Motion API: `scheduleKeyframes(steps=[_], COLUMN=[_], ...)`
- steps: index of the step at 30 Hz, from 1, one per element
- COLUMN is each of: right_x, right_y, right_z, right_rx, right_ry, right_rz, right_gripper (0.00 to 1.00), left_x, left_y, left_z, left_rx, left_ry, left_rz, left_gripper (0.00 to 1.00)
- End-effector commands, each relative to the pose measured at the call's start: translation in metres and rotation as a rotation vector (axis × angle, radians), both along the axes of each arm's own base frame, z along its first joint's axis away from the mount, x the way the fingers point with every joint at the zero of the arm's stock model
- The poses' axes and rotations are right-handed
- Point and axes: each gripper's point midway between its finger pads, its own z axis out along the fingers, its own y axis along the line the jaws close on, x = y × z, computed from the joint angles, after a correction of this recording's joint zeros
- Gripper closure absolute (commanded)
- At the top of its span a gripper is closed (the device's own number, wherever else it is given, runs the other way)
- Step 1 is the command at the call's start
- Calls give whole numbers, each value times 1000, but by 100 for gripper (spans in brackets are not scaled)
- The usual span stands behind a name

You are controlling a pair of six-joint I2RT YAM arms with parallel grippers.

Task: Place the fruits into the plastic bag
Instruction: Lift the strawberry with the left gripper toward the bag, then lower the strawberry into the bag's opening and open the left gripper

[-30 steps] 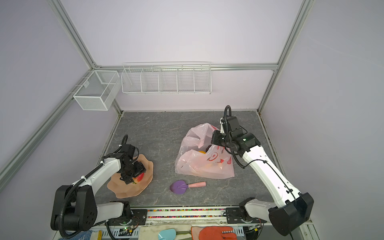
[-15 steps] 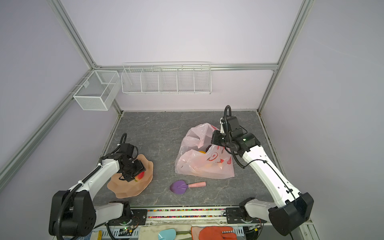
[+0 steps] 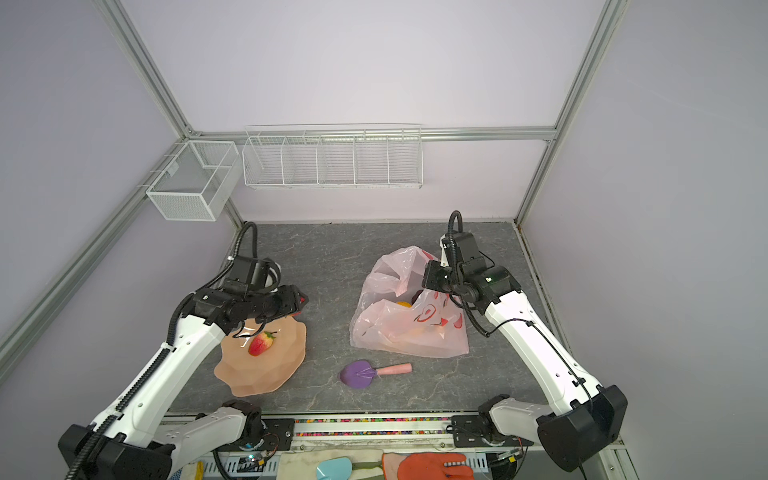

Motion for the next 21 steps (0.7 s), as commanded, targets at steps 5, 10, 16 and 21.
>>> scheduleKeyframes(steps=[5, 10, 16, 21], right_x=[-3, -4, -5, -5], right_y=[-3, -6, -7, -6], right_z=[2, 5, 5, 5], right_rx=[-24, -29, -32, -30], right_ry=[-3, -10, -10, -9], right_rz=[3, 1, 3, 5], right_gripper=[94, 94, 94, 94], left_x=[-2, -9, -19, -16], left_y=[-71, -111, -141, -158], left_z=[9, 10, -6, -22], left_rx=[298, 373, 468, 510], left_ry=[-136, -221, -224, -204], left_rz=[-492, -715, -915, -990], left_gripper=[68, 69, 71, 72])
